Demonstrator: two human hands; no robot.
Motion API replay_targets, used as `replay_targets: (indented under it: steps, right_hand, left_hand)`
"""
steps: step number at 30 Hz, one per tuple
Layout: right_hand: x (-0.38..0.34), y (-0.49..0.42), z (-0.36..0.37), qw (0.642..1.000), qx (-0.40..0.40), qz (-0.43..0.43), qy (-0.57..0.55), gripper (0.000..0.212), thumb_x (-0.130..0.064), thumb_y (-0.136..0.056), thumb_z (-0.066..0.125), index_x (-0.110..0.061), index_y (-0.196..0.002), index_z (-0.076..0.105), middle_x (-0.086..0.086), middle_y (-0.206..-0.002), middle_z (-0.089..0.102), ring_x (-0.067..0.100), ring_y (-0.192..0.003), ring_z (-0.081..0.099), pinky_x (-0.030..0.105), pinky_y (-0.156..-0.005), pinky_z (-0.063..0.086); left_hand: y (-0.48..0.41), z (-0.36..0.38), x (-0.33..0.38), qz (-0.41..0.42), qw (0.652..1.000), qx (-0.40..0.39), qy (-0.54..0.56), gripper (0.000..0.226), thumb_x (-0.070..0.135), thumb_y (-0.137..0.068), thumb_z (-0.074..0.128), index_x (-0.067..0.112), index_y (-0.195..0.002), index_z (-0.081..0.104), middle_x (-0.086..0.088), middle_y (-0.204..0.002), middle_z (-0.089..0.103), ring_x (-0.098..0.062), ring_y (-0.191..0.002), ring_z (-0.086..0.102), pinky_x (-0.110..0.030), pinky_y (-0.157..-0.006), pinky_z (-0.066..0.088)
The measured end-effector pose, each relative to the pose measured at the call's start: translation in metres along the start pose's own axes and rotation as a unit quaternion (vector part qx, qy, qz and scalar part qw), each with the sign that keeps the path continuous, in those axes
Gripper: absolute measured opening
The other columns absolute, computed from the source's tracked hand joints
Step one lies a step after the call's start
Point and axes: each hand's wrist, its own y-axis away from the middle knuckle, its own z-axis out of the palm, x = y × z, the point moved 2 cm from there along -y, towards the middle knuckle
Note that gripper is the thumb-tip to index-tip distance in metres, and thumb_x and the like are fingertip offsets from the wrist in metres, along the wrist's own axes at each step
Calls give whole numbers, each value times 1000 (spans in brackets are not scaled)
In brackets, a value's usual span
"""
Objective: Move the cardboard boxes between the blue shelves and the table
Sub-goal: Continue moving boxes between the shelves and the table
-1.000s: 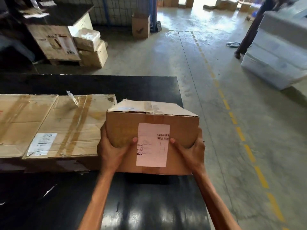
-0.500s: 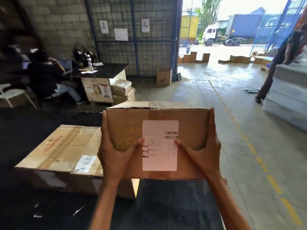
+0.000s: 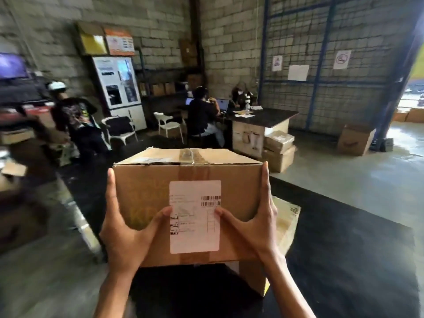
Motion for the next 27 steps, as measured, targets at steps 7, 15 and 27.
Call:
replay_targets:
  steps: [7, 15, 27]
  right_hand:
    - [-86, 52, 137, 969, -163, -71, -169, 132, -70, -61, 86, -51, -158, -1, -39, -160, 12, -17, -143, 21, 19, -114, 26]
    - [-222, 178, 192, 859, -372, -110, -333, 139, -55, -58, 95, -53, -157, -2, -15, -166, 25, 2, -148, 29, 31, -123, 27]
    - [-368, 344, 215, 677, -519, -152, -499, 129, -62, -55, 85, -53, -157, 5, -33, -159, 28, -5, -147, 30, 22, -120, 29]
  left_hand:
    - [42, -179, -1, -19, 977, 169, -130, 124, 67, -58, 82, 43, -159, 15, 21, -159, 30, 11, -142, 31, -19, -116, 32]
    - [182, -340, 82, -99, 868, 389, -294, 119, 74, -46, 79, 68, -146, 15, 28, -142, 48, -10, -131, 51, -36, -104, 44]
    - [331, -434, 187, -119, 695, 554, -443, 124, 52, -52, 94, 65, -148, 17, 49, -145, 30, 22, -132, 34, -24, -111, 31]
